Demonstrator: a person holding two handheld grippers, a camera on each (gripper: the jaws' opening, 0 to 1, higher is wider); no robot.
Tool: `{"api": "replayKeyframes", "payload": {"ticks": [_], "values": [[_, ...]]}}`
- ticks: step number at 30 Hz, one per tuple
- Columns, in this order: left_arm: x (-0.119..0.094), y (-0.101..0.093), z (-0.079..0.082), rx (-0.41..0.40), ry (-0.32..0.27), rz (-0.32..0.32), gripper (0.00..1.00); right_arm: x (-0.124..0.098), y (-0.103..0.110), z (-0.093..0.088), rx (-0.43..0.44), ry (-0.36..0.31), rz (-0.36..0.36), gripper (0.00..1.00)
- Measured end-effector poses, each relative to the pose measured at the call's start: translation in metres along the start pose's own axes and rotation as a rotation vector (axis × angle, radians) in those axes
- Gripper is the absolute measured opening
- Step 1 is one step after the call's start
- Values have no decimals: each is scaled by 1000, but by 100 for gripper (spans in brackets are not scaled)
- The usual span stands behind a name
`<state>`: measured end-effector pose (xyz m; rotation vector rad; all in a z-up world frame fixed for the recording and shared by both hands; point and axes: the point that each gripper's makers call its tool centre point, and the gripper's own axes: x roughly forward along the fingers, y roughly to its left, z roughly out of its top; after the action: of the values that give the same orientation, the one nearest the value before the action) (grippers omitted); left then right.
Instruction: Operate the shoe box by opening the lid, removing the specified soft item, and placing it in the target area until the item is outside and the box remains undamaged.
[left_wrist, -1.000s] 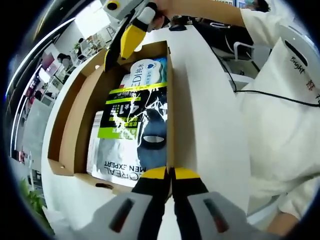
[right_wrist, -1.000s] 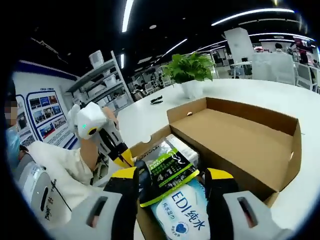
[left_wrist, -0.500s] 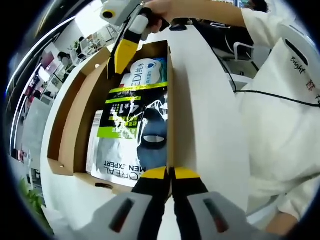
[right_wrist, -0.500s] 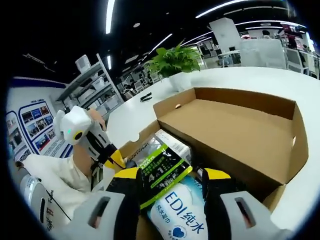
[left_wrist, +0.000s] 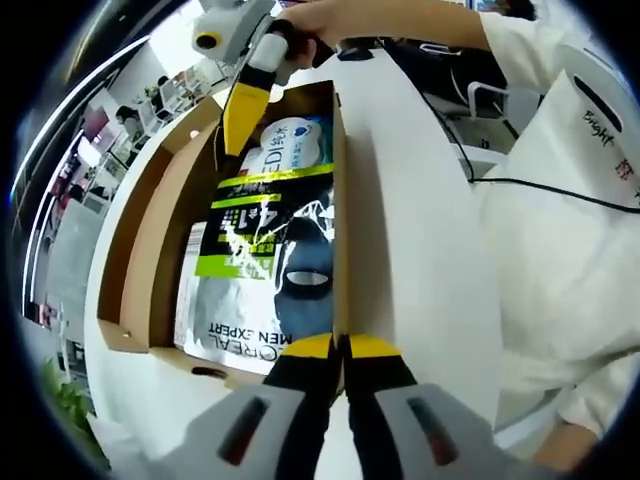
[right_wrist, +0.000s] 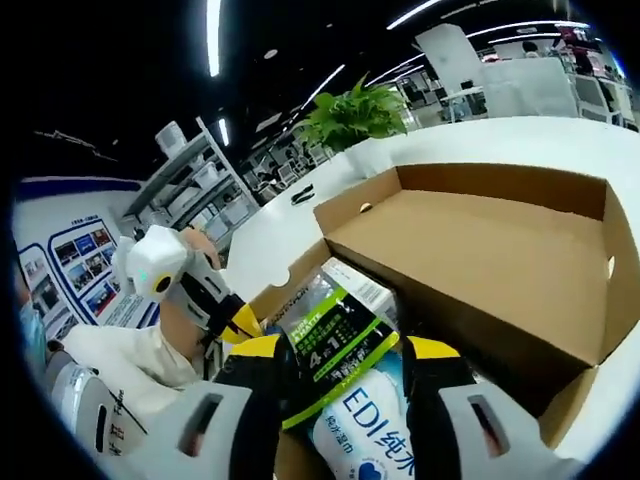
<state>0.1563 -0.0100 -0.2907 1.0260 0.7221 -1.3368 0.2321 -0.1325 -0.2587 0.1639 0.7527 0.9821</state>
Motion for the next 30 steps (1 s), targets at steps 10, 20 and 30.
{"api": "replayKeyframes", "payload": {"ticks": [10, 20, 30], "values": [[0, 1, 0, 2, -7, -2, 2, 15, -7, -12, 44, 46, -23, 43], [0, 3, 0, 4, -12, 2, 3, 15, -5, -3, 68, 42, -22, 40], [1, 3, 0, 0, -11, -1, 3, 14, 0, 3, 133, 12, 44, 28]]}}
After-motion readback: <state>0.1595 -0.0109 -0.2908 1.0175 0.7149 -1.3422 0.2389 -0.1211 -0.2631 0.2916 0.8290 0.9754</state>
